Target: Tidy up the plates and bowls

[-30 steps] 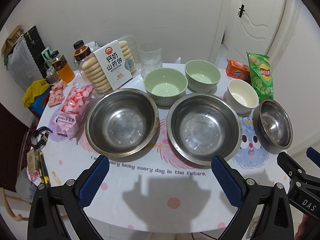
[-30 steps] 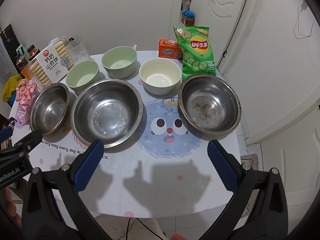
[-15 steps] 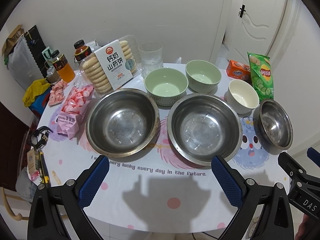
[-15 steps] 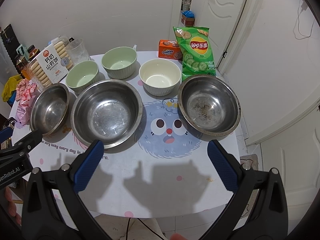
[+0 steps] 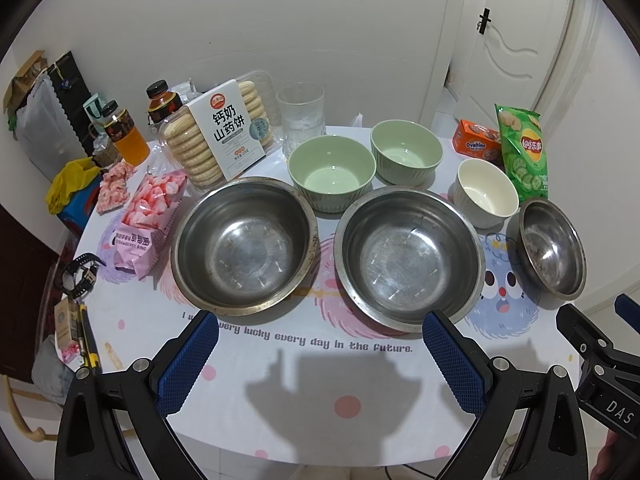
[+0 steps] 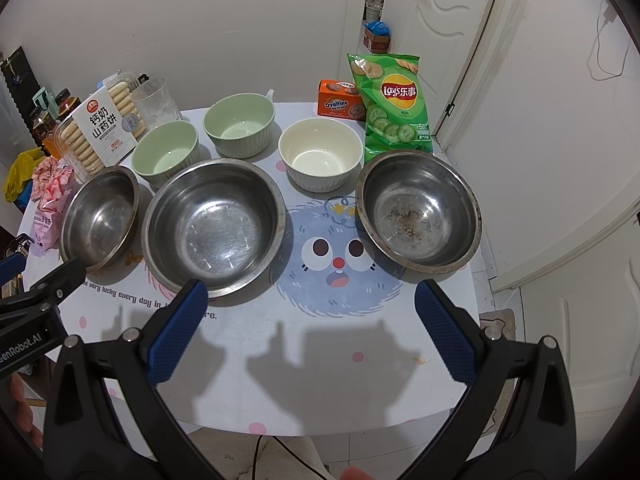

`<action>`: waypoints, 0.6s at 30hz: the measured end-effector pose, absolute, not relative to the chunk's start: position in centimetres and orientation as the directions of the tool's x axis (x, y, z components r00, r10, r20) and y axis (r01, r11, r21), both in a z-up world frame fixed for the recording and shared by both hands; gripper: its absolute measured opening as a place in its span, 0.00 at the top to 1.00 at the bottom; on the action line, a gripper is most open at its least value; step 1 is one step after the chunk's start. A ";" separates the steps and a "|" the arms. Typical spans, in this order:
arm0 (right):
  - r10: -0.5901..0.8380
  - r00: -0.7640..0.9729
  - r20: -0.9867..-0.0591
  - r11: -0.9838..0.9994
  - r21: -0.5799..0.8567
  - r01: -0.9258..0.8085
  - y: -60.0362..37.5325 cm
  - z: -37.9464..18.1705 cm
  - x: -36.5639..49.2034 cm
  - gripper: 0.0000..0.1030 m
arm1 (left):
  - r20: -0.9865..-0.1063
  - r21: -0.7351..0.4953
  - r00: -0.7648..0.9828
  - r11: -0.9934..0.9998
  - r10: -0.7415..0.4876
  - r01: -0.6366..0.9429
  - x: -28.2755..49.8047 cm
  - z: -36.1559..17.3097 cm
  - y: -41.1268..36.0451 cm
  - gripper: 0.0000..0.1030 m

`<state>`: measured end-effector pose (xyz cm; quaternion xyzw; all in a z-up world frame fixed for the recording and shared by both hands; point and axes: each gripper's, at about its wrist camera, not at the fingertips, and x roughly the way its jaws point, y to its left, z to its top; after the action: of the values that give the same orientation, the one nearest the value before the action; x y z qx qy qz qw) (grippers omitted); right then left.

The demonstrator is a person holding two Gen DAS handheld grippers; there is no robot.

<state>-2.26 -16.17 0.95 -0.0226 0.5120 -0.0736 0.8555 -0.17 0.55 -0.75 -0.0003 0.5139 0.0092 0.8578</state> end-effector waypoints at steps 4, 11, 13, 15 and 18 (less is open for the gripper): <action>-0.149 0.465 -0.873 0.988 -0.114 0.102 -16.2 1.0 -2.2 0.00 | -0.882 0.009 0.471 1.000 0.016 -0.018 -0.2 -0.8 0.6 0.00; -0.149 0.464 -0.873 0.988 -0.114 0.103 -16.2 0.9 -2.1 0.00 | -0.882 0.009 0.472 1.000 0.016 -0.017 -0.1 -0.7 0.5 0.00; -0.149 0.465 -0.873 0.988 -0.114 0.103 -16.2 0.9 -2.1 0.00 | -0.882 0.009 0.471 1.000 0.016 -0.018 -0.2 -0.8 0.6 0.00; -0.150 0.465 -0.873 0.988 -0.115 0.103 -16.0 1.0 -2.1 0.00 | -0.883 0.009 0.470 1.000 0.016 -0.017 -0.2 -0.8 0.6 0.00; -0.149 0.464 -0.873 0.988 -0.113 0.104 -16.2 0.8 -2.1 0.00 | -0.882 0.009 0.471 1.000 0.016 -0.017 -0.1 -0.7 0.6 0.00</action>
<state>-2.11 -16.24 0.83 -0.0219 0.5123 -0.0741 0.8553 -0.13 0.56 -0.73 -0.0004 0.5143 0.0096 0.8575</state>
